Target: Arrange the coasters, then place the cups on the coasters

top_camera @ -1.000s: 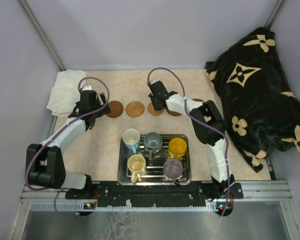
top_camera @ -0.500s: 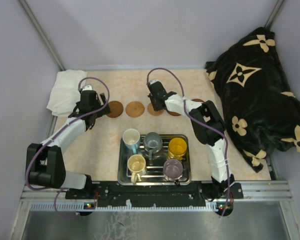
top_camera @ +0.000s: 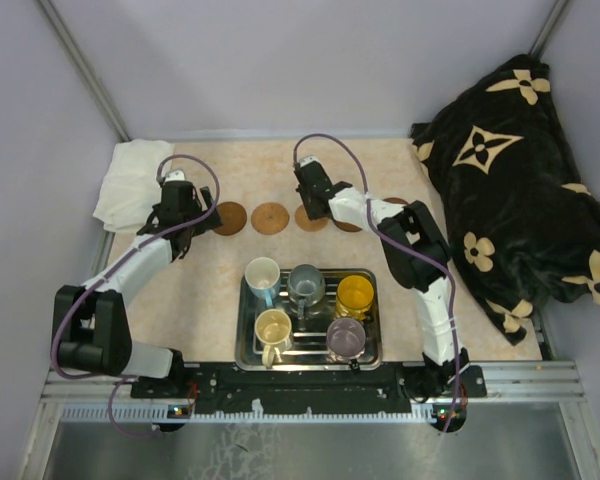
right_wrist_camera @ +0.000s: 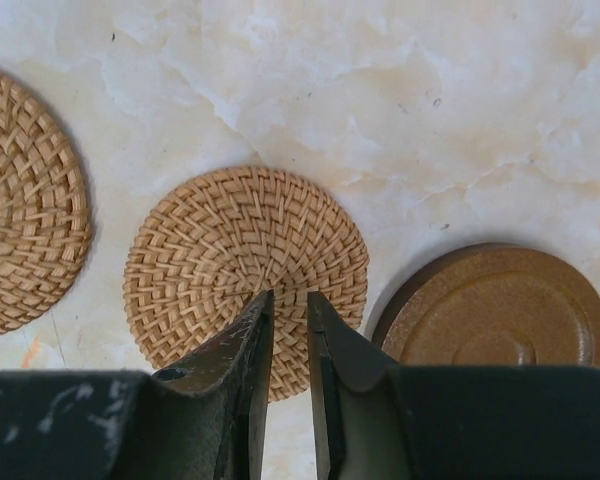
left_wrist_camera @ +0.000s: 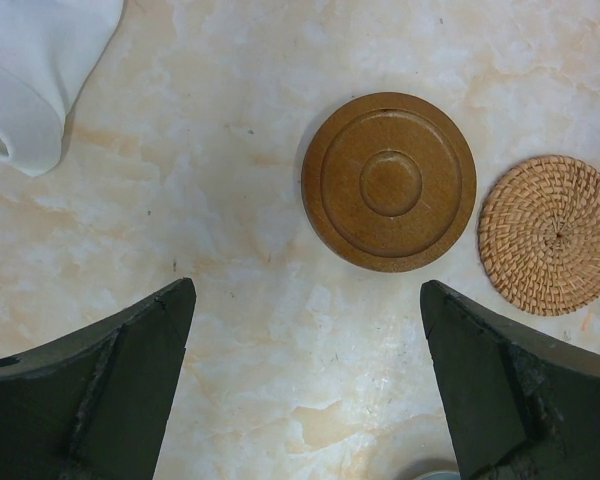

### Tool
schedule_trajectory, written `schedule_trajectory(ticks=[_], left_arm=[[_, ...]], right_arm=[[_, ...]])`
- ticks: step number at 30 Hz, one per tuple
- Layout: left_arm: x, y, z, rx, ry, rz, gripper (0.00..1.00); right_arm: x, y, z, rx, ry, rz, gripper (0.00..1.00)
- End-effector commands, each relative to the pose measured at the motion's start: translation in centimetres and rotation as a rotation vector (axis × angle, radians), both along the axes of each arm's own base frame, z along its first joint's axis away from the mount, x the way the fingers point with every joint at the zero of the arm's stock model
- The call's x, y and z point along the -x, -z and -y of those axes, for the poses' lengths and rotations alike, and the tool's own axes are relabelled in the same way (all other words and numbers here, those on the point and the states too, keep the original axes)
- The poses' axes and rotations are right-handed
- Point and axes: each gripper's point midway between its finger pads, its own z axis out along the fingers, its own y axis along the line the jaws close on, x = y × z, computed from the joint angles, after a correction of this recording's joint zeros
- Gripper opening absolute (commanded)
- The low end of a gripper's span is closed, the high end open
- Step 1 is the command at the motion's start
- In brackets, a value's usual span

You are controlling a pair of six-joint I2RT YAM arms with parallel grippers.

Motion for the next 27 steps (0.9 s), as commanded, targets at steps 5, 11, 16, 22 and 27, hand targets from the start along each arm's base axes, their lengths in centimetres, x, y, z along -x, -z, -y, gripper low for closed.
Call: schedule_trajectory(ticks=[5, 11, 16, 22, 27], left_arm=[[0.1, 0.0, -0.2, 0.016, -0.009, 0.004, 1.0], [0.3, -1.4, -0.3, 0.01, -0.007, 0.035, 1.0], [0.6, -2.7, -0.3, 0.004, 0.008, 0.047, 1.0], [1.7, -4.2, 0.0, 0.012, 0.039, 0.055, 1.0], [2.4, -5.8, 0.5, 0.048, 0.064, 0.103, 1.0]], right_arm=[[-2.7, -9.6, -0.7, -0.045, 0.01, 0.203, 0.23], [-2.0, -14.5, 0.8, -0.076, 0.053, 0.293, 0.25], [-0.2, -16.9, 4.2, -0.094, 0.152, 0.353, 0.33], [2.0, -18.9, 11.4, -0.274, 0.335, 0.333, 0.9], [3.8, -17.0, 19.8, -0.352, 0.533, 0.261, 0.99]])
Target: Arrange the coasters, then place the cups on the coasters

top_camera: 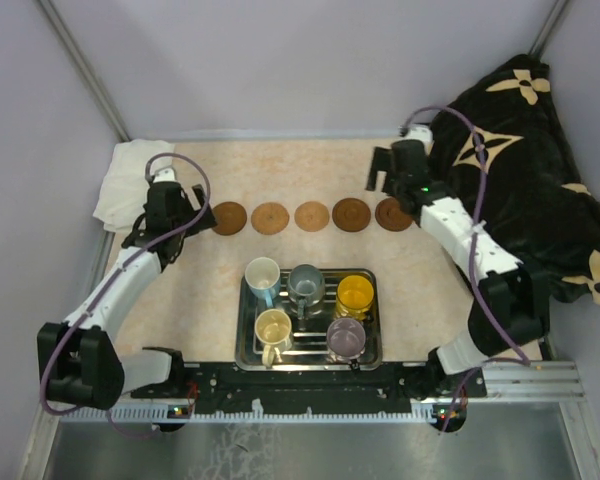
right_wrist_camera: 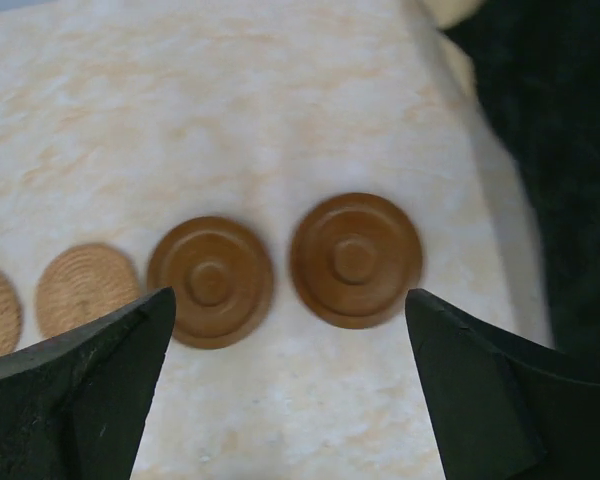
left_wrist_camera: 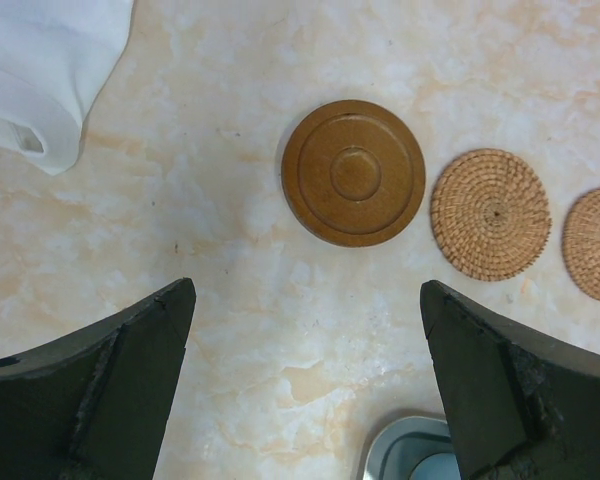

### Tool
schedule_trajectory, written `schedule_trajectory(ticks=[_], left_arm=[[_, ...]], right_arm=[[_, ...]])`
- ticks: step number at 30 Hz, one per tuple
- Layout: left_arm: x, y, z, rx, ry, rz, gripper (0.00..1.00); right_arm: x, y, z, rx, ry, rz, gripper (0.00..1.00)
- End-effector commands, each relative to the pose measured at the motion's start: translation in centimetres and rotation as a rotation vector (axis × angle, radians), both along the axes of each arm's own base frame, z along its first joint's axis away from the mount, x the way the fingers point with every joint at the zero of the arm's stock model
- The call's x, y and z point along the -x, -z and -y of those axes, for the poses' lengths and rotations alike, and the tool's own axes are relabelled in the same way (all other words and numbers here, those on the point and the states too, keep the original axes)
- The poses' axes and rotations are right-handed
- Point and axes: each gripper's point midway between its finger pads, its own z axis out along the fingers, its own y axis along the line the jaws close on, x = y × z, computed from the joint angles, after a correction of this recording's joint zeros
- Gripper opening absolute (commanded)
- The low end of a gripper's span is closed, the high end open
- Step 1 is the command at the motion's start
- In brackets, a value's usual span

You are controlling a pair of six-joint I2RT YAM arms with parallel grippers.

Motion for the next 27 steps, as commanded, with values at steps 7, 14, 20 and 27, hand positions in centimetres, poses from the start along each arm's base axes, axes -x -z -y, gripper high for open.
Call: schedule_trajectory(ticks=[7, 14, 20, 27], left_arm=[[1.8, -4.4, -0.2, 0.01, 0.024, 0.1, 1.0], [3.6, -5.4, -0.2, 0.008, 0.056, 0.124, 1.0], [4.9, -5.6, 0.7, 0.031, 0.119, 0.137, 1.0], [6.7, -4.7, 1.7, 0.093, 0.153, 0.108, 1.0]], right_arm=[[6.2, 0.7, 13.9, -0.098, 0.355, -0.046, 0.99], [10.1, 1.1, 13.8, -0.093, 0.318, -0.067, 0.99], [13.5, 0.4, 13.1, -0.119, 0.255, -0.044, 0.92], [17.8, 0.1, 12.1, -0.123, 0.199, -0.068, 0.82]])
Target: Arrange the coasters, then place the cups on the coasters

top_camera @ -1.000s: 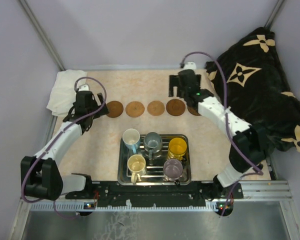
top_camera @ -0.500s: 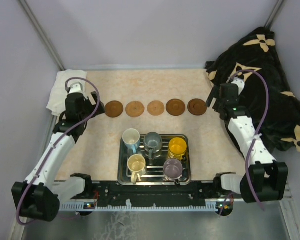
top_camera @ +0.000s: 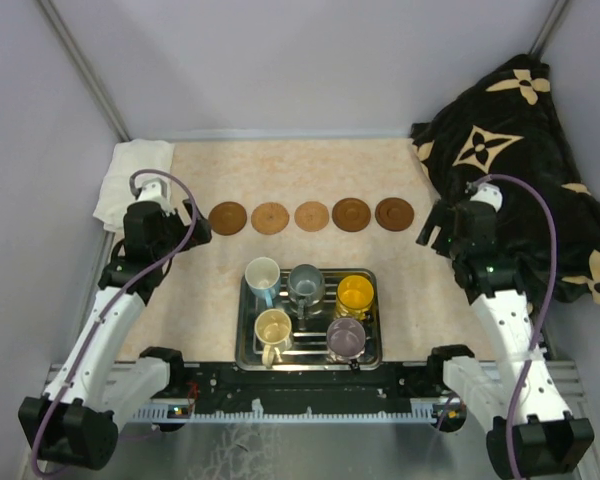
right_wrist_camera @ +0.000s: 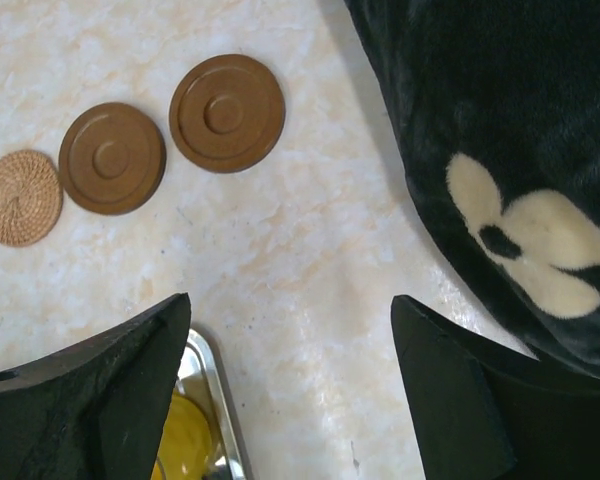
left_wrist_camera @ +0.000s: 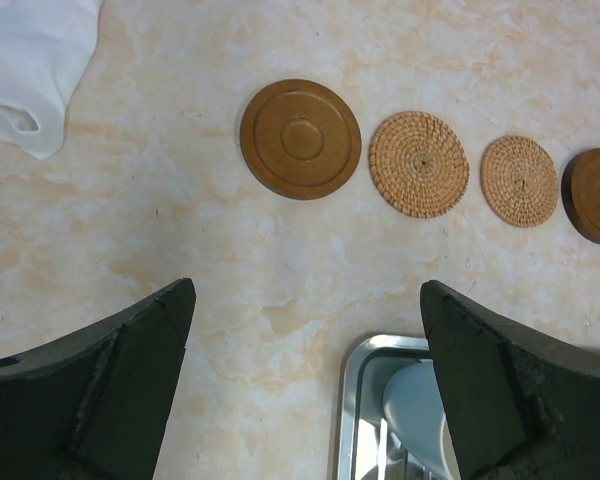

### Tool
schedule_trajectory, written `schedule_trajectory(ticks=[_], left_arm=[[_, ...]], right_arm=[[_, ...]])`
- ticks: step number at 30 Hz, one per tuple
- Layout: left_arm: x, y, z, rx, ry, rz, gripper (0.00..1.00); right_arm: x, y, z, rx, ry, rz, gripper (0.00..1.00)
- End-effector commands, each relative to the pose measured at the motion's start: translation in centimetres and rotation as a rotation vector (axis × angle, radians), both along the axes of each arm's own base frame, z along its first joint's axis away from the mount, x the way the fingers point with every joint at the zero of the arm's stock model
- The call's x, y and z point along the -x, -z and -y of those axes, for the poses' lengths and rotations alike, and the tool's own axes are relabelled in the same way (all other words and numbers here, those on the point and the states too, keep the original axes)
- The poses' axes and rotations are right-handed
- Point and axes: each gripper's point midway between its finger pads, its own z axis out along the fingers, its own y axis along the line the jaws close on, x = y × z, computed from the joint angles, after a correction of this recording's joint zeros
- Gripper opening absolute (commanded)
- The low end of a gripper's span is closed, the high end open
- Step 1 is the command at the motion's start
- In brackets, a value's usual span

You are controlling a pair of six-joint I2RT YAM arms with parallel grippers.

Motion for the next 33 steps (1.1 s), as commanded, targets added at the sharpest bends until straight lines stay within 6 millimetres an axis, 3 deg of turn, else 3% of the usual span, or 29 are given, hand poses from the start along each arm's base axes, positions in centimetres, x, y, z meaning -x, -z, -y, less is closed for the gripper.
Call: schedule_trajectory(ticks=[1, 5, 10, 17, 23, 28, 33], left_arm=[[1.6, 0.7, 0.8, 0.036, 0.045, -0.025, 1.0], [2.6, 0.1, 0.8, 0.032, 0.046, 0.008, 1.0], [3.4, -1.3, 1.1, 0.026, 0.048, 0.048, 1.0], [4.2, 0.9, 3.3, 0.04, 0.082, -0.023, 1.0], [4.3, 2.1, 5.6, -0.062, 0.095, -0.068, 1.0], [4.1, 2.6, 5.9, -0.04, 0.07, -0.077, 1.0], [4.3, 2.4, 5.8, -0.015, 0.072, -0.022, 1.0]], right_arm=[[2.9, -0.3, -1.3, 0.002, -0.064, -0.015, 0.81], [4.2, -0.1, -4.0, -0.026, -0.127, -0.028, 0.77], [5.2, 1.9, -6.3, -0.016, -0.167, -0.106, 0.76], [6.1, 4.0, -9.2, -0.012, -0.227, -0.163, 0.74], [7.0, 5.9, -12.5, 0.02, -0.318, -0.214, 0.69], [7.5, 7.5, -14.9, 0.015, -0.374, -0.253, 0.58], [7.4, 8.5, -15.4, 0.006, -0.383, -0.26, 0.38]])
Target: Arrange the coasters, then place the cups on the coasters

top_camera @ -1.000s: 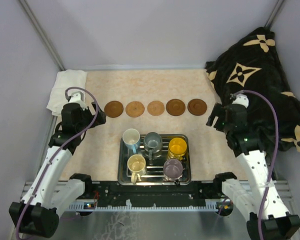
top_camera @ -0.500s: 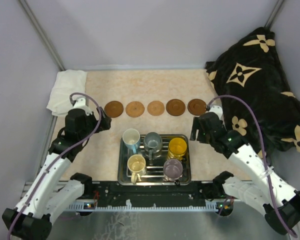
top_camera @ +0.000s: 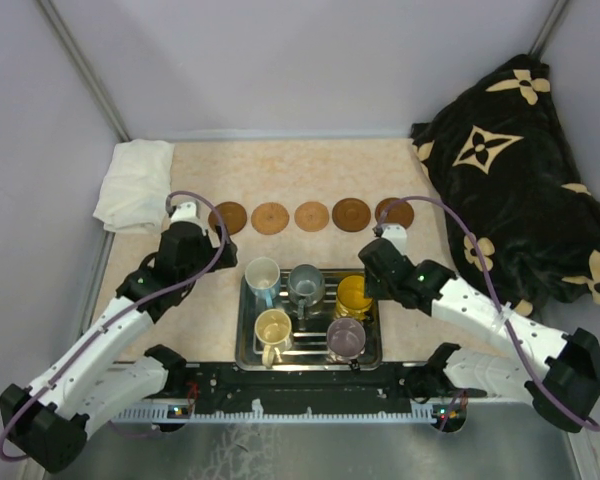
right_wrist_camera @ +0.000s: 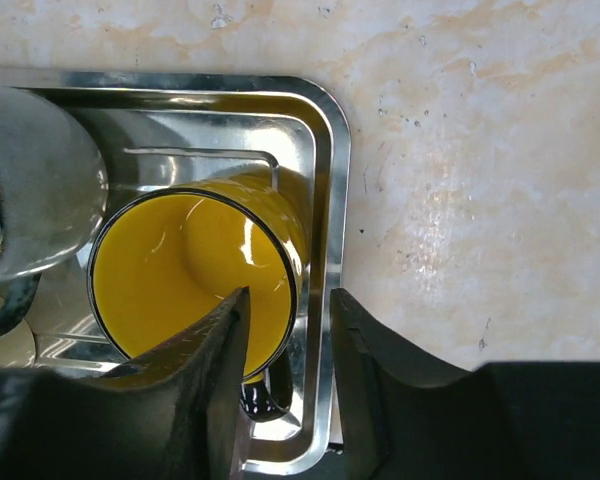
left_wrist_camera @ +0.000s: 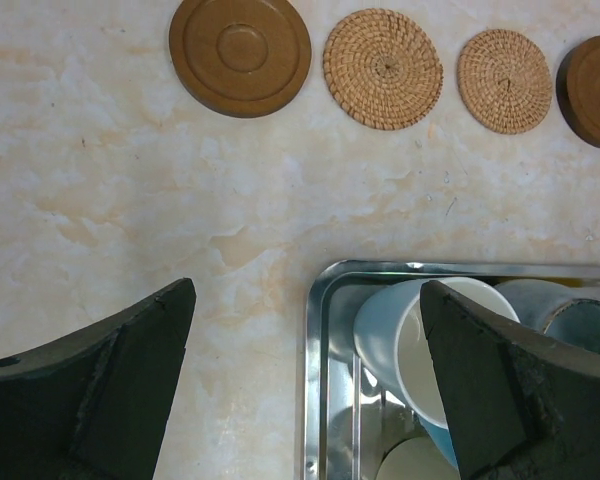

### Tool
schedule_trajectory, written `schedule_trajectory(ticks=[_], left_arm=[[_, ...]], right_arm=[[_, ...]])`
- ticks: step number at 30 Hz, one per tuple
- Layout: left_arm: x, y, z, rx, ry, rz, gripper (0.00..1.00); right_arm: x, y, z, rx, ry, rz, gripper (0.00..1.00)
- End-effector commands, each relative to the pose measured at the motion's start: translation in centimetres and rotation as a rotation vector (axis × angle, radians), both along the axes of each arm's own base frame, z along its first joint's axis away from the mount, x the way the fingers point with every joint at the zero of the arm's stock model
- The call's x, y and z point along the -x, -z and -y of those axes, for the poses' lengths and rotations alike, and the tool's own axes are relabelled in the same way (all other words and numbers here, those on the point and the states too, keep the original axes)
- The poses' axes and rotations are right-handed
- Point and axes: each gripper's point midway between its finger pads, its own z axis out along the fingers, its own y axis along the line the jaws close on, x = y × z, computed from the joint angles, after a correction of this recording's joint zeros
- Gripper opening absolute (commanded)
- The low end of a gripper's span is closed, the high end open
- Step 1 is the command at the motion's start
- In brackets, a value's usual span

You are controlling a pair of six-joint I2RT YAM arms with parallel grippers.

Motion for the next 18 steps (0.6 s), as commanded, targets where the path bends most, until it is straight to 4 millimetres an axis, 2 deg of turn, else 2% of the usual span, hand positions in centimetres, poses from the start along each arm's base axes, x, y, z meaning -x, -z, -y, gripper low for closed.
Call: schedule_trajectory(ticks=[1, 6, 12, 18], left_arm=[[-0.2, -1.0, -0.4, 0.029, -0.031, 0.067, 1.0], [0.2, 0.0, -0.8, 0.007, -0.045, 0.031, 1.0], [0.3, 0.1, -0.9, 0.013, -0.053, 0.034, 1.0], [0.2, 0.0, -1.0, 0.008, -0.056, 0.036, 1.0]], right_arm=[[-0.9, -0.3, -1.0, -0.048, 0.014, 0.042, 0.35], [-0.9, 0.6, -1.6, -0.043, -0.007, 0.017, 0.37], [-1.3, 1.2, -2.1, -0.03, -0.016, 0.007, 0.36], [-1.4, 2.5, -2.0, 0.013, -0.01, -0.021, 0.28]])
